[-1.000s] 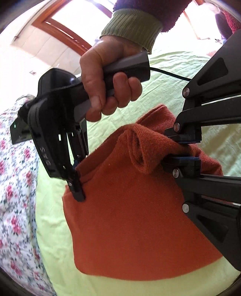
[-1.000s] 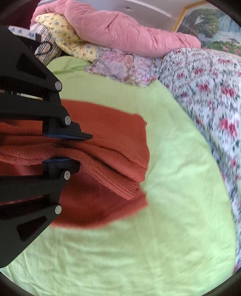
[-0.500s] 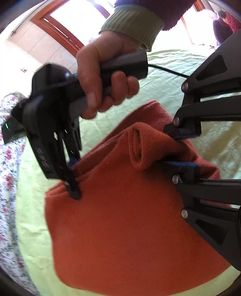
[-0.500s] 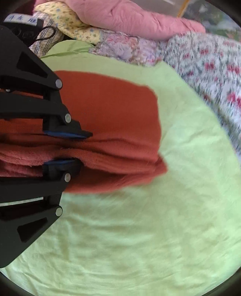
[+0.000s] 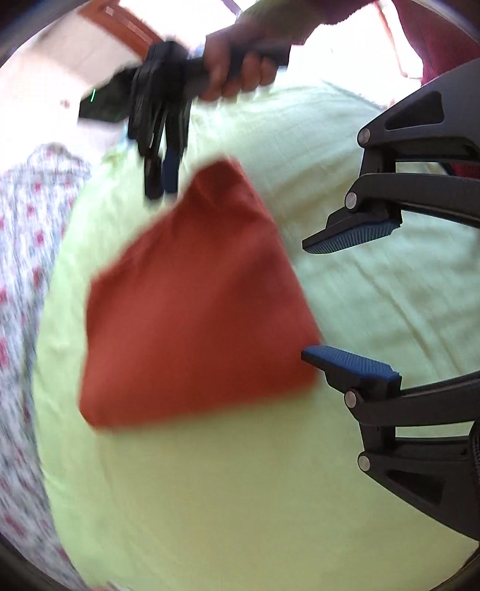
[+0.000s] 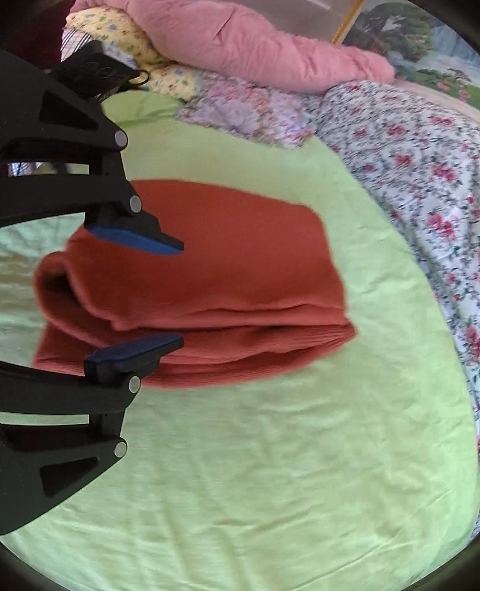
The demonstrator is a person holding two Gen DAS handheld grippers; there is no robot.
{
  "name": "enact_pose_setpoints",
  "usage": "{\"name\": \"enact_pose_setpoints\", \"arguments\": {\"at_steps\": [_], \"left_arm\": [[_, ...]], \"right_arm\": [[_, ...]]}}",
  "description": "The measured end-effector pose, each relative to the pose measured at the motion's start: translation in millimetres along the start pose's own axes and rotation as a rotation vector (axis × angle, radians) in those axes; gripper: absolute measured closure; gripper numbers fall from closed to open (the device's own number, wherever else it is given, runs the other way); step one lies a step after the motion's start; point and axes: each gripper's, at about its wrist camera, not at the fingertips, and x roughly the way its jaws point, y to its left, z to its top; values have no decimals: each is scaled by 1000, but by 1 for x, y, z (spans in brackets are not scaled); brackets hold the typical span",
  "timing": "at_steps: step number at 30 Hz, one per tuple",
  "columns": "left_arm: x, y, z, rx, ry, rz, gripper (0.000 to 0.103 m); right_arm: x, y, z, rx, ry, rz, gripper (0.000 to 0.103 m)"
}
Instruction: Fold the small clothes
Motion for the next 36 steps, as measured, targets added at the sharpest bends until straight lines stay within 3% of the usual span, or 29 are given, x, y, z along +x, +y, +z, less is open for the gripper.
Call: {"name": "enact_pose_setpoints", "arguments": {"at_steps": [2, 5, 9, 13, 15, 16, 19, 24, 27, 31, 36], "left_arm": [[3, 14, -20, -29, 6, 48, 51], [12, 24, -26, -57, 4, 80, 51], [25, 24, -15, -54, -19, 95, 51], [51, 9, -5, -12, -17, 191, 57], [52, 8, -2, -22, -32, 214, 64], [50, 8, -2, -25, -42, 212, 69], [53, 2, -4, 1, -44, 241, 74], [46, -7, -4, -4, -47, 226, 83], [48, -6, -4, -39, -22, 207, 86], [48, 9, -6, -109, 14, 156, 87], [43, 11, -11, -136, 25, 134, 88]], "right_arm": [[4, -1, -14, 27, 23, -8, 57], [3, -4, -30, 53, 25, -10, 57], [1, -2, -35, 48, 20, -11, 57], [7, 5, -34, 33, 26, -24, 58], [11, 8, -35, 17, 29, -27, 77], [12, 9, -36, 9, 35, -25, 96], [9, 14, -35, -31, 21, -23, 98], [-43, 28, -16, -70, -120, 90, 99], [-39, 24, -19, -141, -83, -15, 99], [4, -21, -39, -91, 33, -111, 99], [-4, -32, -44, -46, -21, -144, 99]]}}
